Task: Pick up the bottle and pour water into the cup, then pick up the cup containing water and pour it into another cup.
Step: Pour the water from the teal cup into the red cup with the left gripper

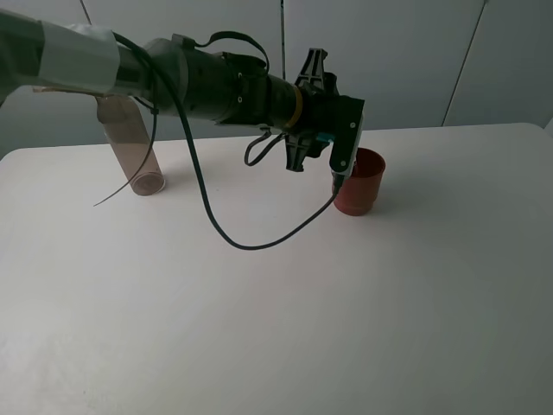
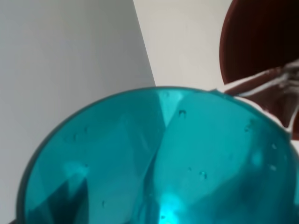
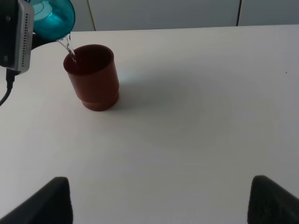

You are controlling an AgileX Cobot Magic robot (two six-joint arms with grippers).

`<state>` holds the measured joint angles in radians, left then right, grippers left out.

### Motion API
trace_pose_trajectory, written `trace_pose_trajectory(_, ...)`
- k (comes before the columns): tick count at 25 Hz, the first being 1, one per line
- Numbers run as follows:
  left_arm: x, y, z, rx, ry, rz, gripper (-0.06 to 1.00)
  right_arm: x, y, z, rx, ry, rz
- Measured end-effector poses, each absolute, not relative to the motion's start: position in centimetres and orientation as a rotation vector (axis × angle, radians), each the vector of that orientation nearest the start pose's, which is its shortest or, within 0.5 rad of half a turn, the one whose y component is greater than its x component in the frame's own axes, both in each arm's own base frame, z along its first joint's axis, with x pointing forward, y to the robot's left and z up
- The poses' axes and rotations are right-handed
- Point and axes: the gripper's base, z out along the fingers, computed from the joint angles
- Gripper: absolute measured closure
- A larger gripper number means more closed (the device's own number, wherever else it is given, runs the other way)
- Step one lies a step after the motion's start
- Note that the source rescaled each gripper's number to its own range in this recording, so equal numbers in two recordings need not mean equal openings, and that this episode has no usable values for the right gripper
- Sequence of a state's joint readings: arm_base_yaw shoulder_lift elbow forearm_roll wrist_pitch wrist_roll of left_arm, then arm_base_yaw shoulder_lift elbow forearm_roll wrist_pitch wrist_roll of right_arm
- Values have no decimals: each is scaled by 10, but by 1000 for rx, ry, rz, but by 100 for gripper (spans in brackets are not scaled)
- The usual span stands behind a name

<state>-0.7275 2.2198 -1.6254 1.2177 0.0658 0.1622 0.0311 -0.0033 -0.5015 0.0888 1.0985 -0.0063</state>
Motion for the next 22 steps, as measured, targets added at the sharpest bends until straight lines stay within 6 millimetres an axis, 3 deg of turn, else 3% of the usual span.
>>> trace_pose_trajectory(22, 384, -335, 176, 1939, 930, 556, 76, -8, 7, 275, -45, 2076, 122)
